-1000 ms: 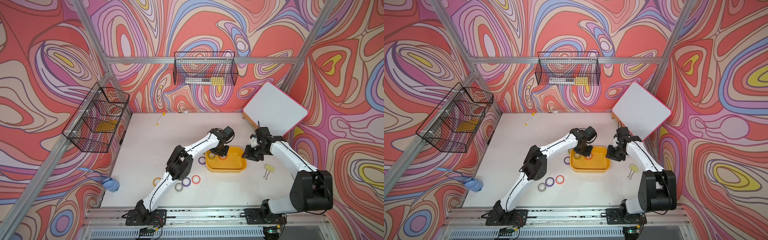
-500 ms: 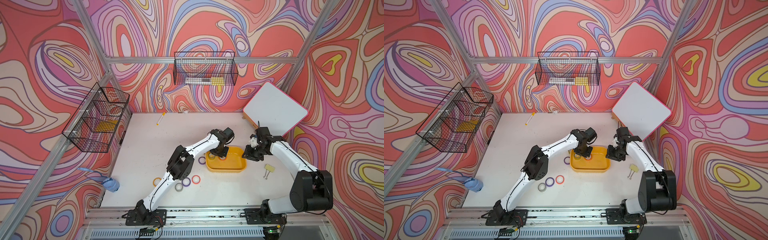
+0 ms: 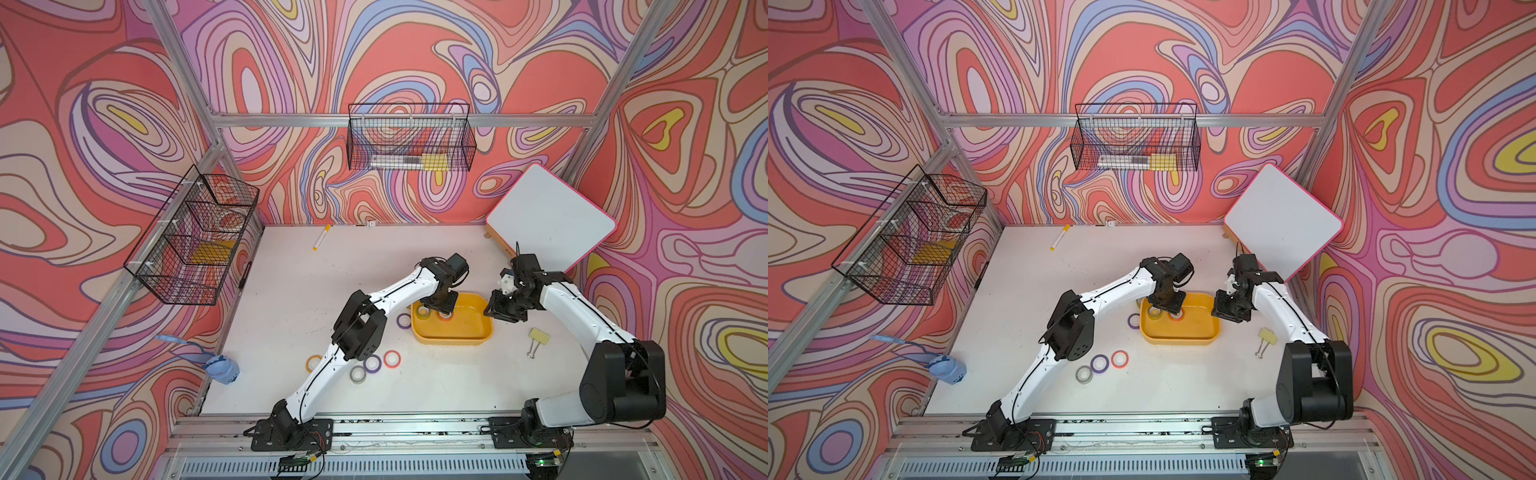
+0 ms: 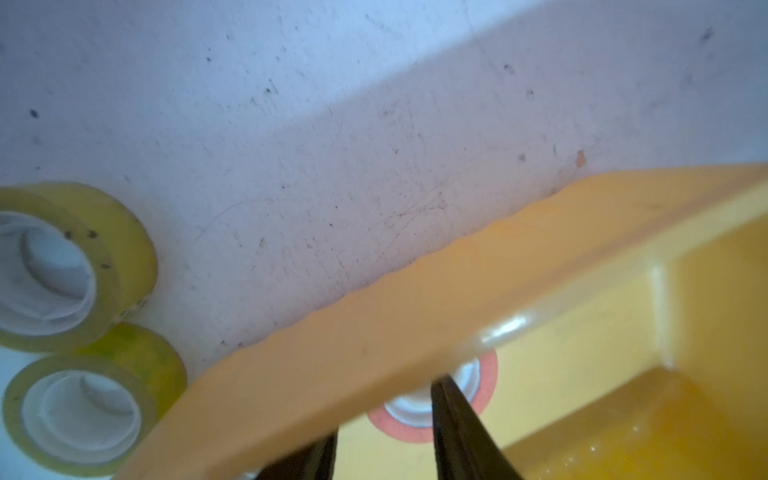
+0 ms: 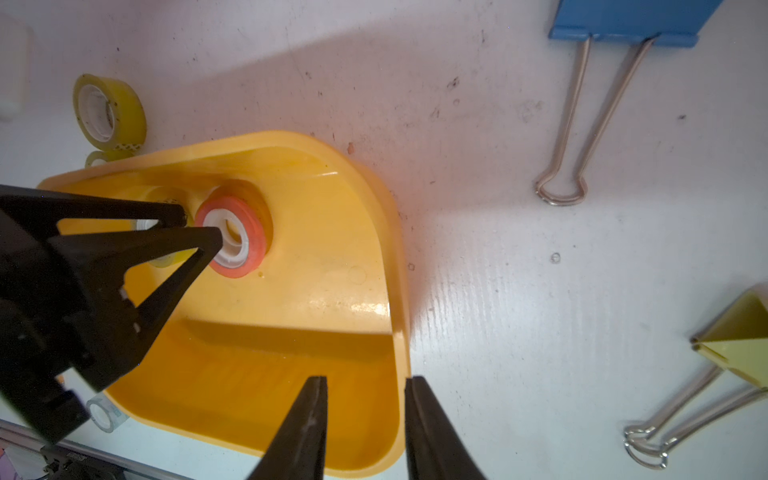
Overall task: Put the transparent tape into the storage box
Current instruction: Place the tape in the storage box.
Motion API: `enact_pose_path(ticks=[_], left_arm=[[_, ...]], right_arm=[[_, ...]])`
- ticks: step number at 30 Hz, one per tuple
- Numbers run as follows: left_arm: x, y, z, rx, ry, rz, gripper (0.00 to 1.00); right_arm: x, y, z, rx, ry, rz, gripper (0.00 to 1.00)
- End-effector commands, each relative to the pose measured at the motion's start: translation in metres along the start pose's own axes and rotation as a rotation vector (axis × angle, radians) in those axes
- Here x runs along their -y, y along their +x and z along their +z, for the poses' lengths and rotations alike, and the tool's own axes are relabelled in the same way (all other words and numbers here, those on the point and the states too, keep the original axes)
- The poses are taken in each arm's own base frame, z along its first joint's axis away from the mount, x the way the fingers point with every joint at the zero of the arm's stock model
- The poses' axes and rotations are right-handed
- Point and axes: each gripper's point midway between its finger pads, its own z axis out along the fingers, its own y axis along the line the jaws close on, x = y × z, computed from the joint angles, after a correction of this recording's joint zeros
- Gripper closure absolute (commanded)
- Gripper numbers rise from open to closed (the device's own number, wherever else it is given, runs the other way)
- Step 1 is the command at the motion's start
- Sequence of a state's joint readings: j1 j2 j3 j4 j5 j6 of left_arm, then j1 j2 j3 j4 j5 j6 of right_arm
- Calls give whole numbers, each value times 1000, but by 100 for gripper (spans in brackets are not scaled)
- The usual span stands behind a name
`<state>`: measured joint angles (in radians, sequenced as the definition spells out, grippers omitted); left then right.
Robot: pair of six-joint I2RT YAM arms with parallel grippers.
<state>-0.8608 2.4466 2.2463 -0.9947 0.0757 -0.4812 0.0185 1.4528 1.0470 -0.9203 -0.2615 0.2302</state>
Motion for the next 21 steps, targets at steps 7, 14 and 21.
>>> enact_pose_path(ticks=[7, 14, 21], left_arm=[[-2, 2, -152, 245, 57, 19, 54], [-53, 50, -181, 228, 13, -84, 54], [-124, 95, -177, 203, -34, -225, 53]], right_arm=[[-8, -13, -20, 96, -29, 3, 67], [-16, -24, -29, 132, -58, 18, 65], [-18, -28, -14, 117, -86, 44, 65]])
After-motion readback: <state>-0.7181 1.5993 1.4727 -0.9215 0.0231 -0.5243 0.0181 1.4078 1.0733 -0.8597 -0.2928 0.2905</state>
